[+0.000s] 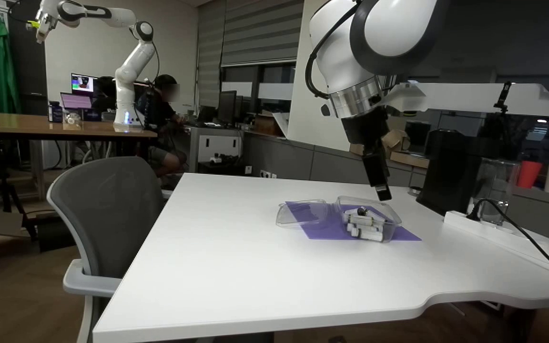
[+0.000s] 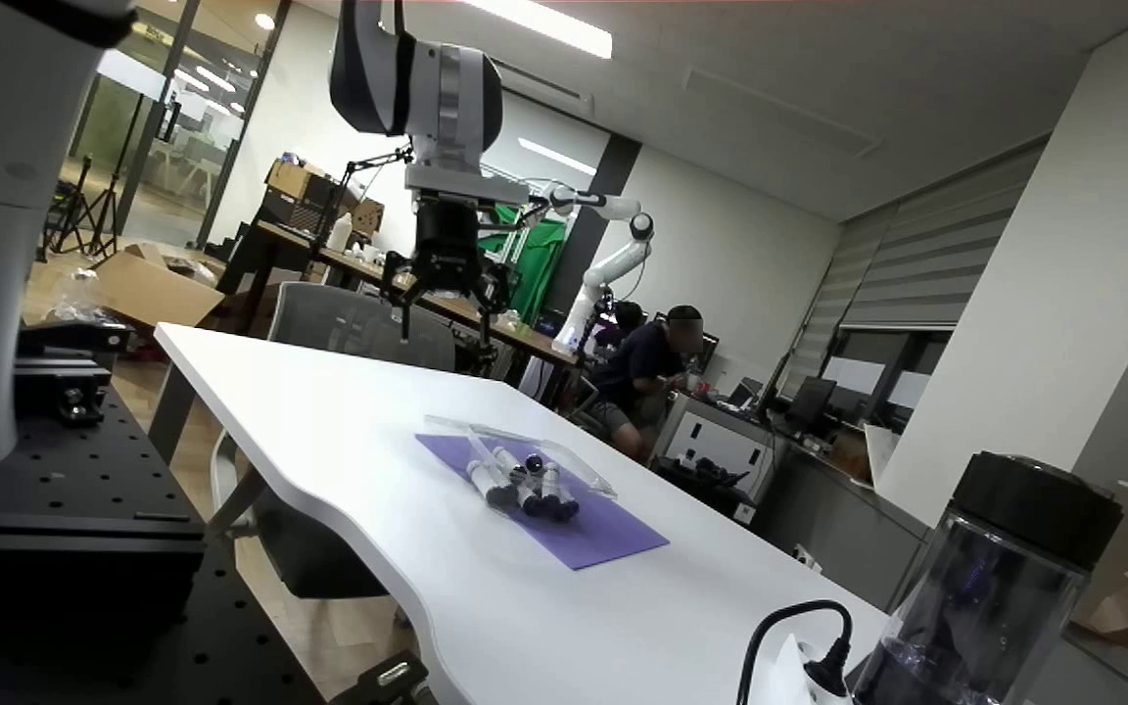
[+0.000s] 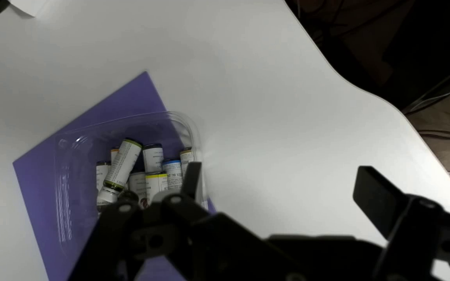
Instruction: Close the small storage box
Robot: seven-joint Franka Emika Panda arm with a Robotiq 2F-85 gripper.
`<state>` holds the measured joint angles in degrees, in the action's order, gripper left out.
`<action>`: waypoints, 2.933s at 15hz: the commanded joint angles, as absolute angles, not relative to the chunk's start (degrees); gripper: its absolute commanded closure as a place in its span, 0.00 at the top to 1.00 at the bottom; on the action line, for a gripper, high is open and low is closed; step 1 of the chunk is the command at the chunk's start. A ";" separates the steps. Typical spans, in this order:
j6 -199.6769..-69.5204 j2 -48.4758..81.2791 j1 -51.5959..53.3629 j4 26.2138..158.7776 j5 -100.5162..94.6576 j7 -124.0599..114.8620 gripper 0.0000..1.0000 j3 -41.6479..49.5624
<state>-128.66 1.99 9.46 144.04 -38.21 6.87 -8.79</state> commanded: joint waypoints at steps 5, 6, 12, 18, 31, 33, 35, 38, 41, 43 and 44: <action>-138.48 8.38 10.19 141.69 -57.78 -3.67 1.00 -8.63; -138.81 9.99 10.43 140.86 -60.93 -5.67 1.00 -8.57; -137.38 21.07 13.02 134.14 -75.89 -13.73 1.00 -8.46; -134.24 31.30 15.46 126.87 -89.36 -23.24 1.00 -9.28; -115.85 43.18 18.28 118.06 -110.37 -32.96 1.00 -12.61; -111.95 44.36 18.47 117.76 -113.42 -34.37 1.00 -12.72; -107.88 45.35 18.65 117.79 -116.66 -35.44 1.00 -12.79; -101.07 46.49 18.73 118.09 -121.04 -37.49 1.00 -13.10; -94.35 47.26 18.78 117.68 -122.76 -38.87 1.00 -13.47; -89.86 46.96 19.07 117.92 -124.19 -38.87 1.00 -13.42; -87.97 46.75 19.05 117.98 -124.48 -38.40 1.00 -13.54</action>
<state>-93.81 46.71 18.56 118.18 -122.28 -36.27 -13.51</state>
